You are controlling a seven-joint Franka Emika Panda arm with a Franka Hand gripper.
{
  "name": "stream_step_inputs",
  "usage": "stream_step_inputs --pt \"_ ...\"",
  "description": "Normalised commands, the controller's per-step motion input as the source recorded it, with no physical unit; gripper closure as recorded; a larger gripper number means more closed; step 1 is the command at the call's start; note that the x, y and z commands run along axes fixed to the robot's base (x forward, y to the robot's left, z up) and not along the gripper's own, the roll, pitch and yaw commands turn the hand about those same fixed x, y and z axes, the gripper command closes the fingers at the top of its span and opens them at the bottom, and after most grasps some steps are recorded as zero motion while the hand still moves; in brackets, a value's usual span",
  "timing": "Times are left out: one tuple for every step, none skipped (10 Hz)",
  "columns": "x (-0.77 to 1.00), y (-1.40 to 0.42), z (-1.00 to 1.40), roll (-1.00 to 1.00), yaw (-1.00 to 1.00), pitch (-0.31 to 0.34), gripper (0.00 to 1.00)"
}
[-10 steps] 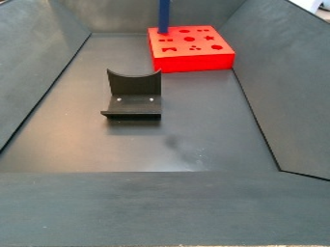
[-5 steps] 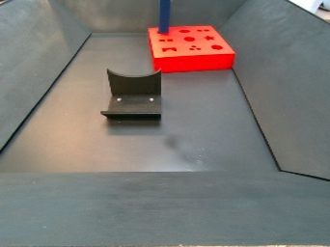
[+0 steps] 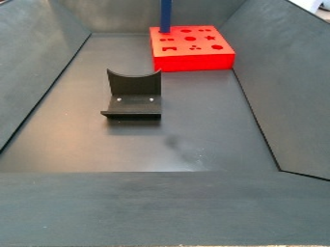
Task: Pick up the rectangle object. Move up. Move to above the board. Insert the rectangle object.
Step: Insert the rectangle object.
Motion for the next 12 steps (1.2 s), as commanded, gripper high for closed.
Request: stream_step_inputs --pt "0.02 0.0 -0.15 0.27 0.11 0.0 1.0" --pt "0.0 0.0 -0.12 0.32 0.12 0.0 1.0" --pt "0.0 0.0 -0.11 0.34 0.12 0.001 1.0" --pt "0.0 -0.01 -0.12 0.33 0.1 0.0 1.0" --pt "0.0 -0.06 -0.11 0.3 0.09 0.0 1.0" --pt "0.0 -0.16 -0.08 0.23 0.0 0.0 1.0" --pt "0.0 -0.19 -0.06 0.21 0.0 0.0 1.0" --pt "0.0 -0.22 -0.06 0.22 0.0 0.0 1.0" --pt "0.0 -0.24 -0.07 0.25 0.02 0.0 1.0" --pt "0.0 -0.23 -0.08 0.24 0.02 0.0 1.0" --pt "0.0 -0.16 -0.08 0.16 0.03 -0.013 1.0" --pt "0.0 -0.11 -0.06 0.09 0.03 -0.04 1.0"
